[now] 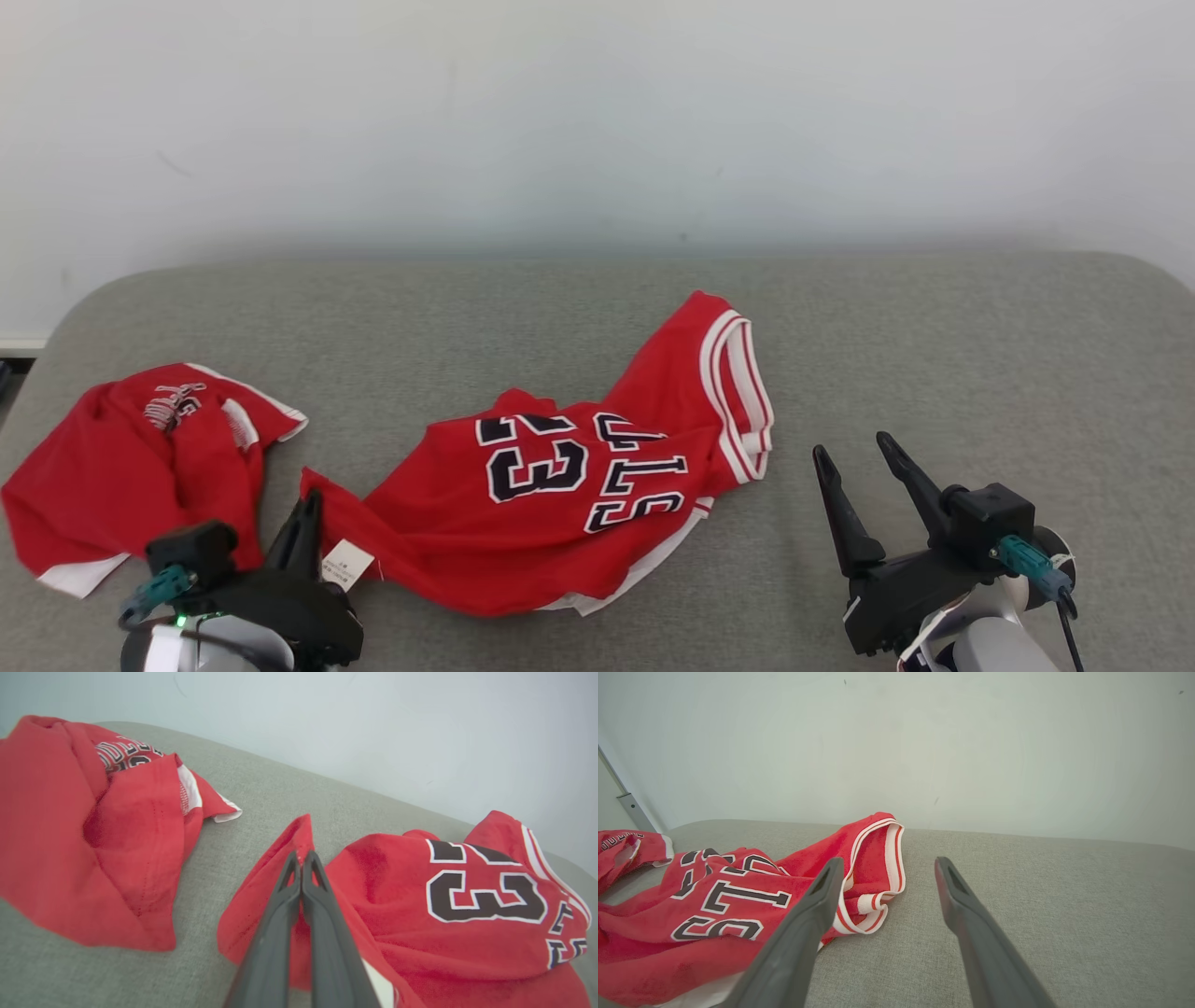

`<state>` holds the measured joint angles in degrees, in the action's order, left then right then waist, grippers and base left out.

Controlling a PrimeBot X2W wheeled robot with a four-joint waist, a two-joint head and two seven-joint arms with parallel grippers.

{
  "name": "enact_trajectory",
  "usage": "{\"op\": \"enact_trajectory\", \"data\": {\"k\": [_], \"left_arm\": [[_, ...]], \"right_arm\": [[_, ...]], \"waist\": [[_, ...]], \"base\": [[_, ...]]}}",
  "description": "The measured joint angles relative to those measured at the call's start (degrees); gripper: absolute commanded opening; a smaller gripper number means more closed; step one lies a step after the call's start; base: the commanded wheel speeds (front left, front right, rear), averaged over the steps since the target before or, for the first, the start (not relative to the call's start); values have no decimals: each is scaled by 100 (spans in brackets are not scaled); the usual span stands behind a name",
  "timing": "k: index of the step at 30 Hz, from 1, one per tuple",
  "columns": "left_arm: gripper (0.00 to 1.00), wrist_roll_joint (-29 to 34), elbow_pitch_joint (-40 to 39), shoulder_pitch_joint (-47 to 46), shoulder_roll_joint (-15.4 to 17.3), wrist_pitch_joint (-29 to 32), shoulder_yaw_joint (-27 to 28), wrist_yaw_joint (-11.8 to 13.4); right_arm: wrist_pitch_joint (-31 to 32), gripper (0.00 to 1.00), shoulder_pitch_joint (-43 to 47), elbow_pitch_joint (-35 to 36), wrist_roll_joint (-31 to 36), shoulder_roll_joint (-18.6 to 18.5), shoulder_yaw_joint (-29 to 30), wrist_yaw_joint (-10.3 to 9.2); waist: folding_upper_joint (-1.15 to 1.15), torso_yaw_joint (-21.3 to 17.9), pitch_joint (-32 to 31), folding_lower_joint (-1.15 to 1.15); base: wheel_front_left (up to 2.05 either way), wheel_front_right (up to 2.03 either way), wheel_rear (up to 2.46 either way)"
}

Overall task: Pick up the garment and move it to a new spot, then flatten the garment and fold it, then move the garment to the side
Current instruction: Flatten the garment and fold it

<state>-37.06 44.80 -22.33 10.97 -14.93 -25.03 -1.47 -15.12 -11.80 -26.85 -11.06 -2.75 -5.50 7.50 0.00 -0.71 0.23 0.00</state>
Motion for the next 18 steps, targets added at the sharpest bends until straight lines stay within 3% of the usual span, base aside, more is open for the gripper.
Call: {"op": "enact_trajectory", "data": {"k": [11, 18], "left_arm": [[0, 52, -1561, 1029, 296, 91, 243, 445], [0, -129, -1730, 1507, 254, 238, 259, 546]], "right_arm": [[0, 100, 71, 3, -113, 0, -37, 0], [0, 100, 64, -24, -113, 1, -76, 0]], "waist": [[0, 490, -65, 0], [0, 627, -45, 0]], "base": [[0, 0, 0], [0, 0, 0]]}}
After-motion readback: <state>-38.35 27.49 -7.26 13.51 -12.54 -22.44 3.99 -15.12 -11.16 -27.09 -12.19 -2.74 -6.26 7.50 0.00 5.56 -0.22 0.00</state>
